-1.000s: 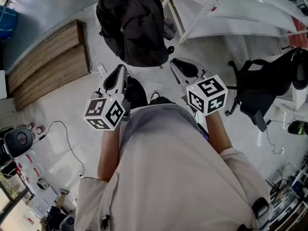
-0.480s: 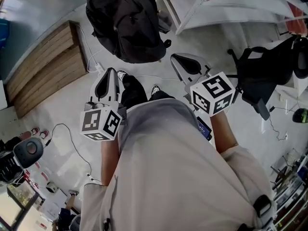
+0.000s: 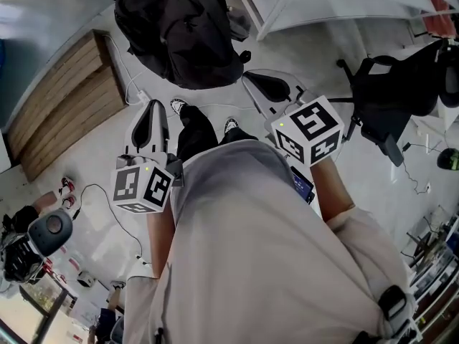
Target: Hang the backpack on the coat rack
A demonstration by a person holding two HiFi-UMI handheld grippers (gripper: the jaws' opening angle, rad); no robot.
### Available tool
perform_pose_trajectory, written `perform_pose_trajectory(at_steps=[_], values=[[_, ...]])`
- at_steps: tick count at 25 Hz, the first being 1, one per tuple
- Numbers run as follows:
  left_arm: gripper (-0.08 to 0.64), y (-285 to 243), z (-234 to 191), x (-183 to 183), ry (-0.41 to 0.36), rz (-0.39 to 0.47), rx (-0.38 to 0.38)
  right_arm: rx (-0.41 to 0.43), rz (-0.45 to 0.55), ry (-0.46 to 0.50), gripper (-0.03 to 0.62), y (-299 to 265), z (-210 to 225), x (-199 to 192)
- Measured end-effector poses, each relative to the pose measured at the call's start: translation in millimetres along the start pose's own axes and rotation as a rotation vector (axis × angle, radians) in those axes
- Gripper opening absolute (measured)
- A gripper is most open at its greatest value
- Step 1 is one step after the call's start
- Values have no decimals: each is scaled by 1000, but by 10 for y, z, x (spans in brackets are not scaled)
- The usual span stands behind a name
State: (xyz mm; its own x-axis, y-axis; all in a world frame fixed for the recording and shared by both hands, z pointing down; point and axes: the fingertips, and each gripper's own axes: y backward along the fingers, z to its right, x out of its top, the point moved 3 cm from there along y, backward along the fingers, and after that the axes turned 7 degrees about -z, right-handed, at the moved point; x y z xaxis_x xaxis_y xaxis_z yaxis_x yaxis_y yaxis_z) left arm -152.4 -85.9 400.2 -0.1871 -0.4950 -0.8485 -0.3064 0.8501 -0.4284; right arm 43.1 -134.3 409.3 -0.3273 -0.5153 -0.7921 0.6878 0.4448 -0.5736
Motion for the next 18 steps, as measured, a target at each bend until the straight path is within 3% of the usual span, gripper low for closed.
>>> perform_pose_trajectory(at_steps=[18], values=[[6, -53, -4, -178, 15, -46, 0, -26, -65, 66, 8, -47, -49, -74]])
